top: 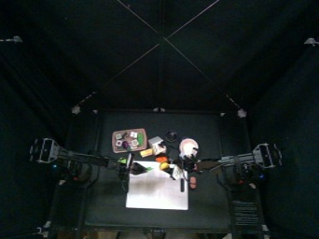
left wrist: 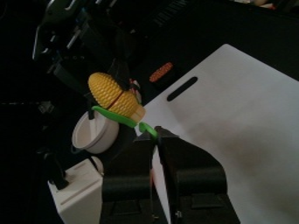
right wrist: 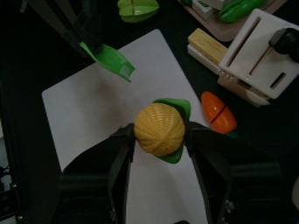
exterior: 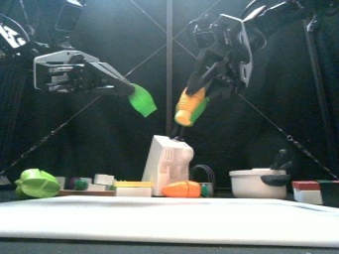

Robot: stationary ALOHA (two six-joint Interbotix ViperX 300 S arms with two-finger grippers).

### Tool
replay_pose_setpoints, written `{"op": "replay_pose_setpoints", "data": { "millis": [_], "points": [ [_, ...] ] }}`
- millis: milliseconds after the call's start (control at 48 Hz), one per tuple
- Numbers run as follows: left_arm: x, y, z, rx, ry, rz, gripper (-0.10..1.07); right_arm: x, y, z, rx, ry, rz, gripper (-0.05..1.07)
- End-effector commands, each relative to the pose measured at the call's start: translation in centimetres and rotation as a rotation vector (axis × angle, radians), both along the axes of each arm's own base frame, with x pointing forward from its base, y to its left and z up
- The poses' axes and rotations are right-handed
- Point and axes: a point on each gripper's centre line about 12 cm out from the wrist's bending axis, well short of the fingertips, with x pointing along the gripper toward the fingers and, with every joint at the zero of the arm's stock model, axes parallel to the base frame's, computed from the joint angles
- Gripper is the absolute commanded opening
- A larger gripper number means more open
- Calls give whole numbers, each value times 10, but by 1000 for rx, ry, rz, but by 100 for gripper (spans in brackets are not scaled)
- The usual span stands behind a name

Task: Drop corn husk to left of board

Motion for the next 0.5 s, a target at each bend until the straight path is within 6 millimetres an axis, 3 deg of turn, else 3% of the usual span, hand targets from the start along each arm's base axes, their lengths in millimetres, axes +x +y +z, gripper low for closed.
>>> {"op": "replay_pose_setpoints", "data": {
  "millis": [0, 292, 479],
  "points": [
    [2, 2, 7, -5, -24, 7, 36, -2, -2, 16, 0, -47, -1, 56],
    [-5, 10, 5, -41, -16, 64, 36, -4, -1, 13, 1, -37, 0, 56],
    [-24, 15, -2, -61, 80, 119, 36, -3, -1, 13, 2, -40, 2, 56]
  ]
}}
